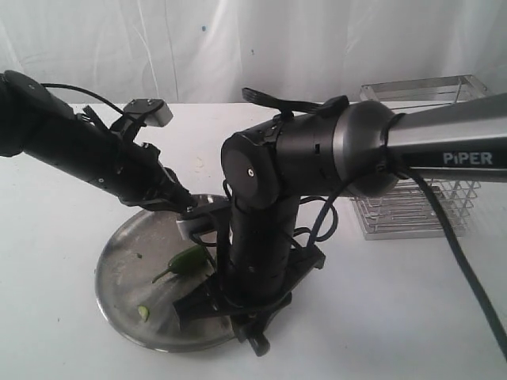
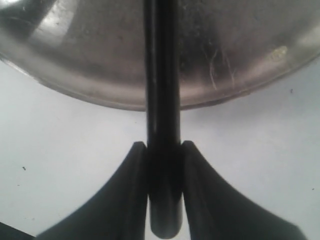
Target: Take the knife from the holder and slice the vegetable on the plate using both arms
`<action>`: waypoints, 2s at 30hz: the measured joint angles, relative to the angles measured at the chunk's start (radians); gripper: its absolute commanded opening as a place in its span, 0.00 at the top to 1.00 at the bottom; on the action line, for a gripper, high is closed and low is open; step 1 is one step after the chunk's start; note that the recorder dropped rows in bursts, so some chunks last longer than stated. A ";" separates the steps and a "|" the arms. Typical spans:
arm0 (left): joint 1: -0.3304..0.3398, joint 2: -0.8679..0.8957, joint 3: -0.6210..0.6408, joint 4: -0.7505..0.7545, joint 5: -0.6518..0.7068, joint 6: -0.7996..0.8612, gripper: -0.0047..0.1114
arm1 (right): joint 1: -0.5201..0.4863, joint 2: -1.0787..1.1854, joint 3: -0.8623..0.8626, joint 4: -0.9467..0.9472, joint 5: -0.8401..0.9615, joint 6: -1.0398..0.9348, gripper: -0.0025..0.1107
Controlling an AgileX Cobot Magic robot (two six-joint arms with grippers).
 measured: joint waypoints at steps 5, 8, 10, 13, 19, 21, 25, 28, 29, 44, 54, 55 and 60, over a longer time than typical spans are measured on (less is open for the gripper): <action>0.000 0.043 0.000 0.004 0.009 0.011 0.96 | 0.000 0.016 0.000 0.010 0.004 0.003 0.98; 0.000 0.053 0.000 0.002 0.009 0.014 0.96 | 0.000 0.026 0.000 0.012 0.004 0.003 0.98; 0.000 0.053 0.000 0.000 0.009 0.014 0.96 | 0.000 0.029 0.000 0.012 0.000 0.003 0.98; 0.000 0.053 0.000 0.000 -0.004 0.019 0.96 | 0.000 0.029 0.000 0.016 0.000 0.003 0.98; 0.000 0.075 0.000 -0.008 -0.009 0.053 0.96 | 0.000 0.031 0.001 0.017 0.001 0.003 0.98; 0.000 0.101 0.000 -0.008 -0.014 0.060 0.96 | 0.000 0.031 0.001 0.017 -0.001 0.003 0.98; 0.000 0.111 0.000 -0.006 -0.034 0.064 0.96 | 0.000 0.031 0.001 0.017 -0.014 0.003 0.98; 0.000 0.111 0.000 -0.010 -0.039 0.064 0.96 | 0.000 0.031 0.001 0.017 -0.018 0.006 0.98; 0.000 0.111 0.000 -0.016 -0.039 0.068 0.96 | 0.000 0.031 0.001 0.017 -0.021 0.006 0.98; 0.008 0.211 -0.010 -0.070 -0.037 0.101 0.96 | -0.002 0.031 0.001 0.012 -0.016 0.004 0.98; 0.010 0.217 -0.010 -0.077 -0.027 0.101 0.96 | -0.023 0.069 0.001 0.007 0.021 -0.061 0.98; 0.010 0.217 -0.010 -0.077 -0.023 0.101 0.96 | -0.023 0.076 0.001 0.007 0.021 -0.068 0.98; 0.010 0.217 -0.010 -0.077 -0.023 0.101 0.96 | -0.029 0.076 -0.001 0.013 0.028 -0.072 0.98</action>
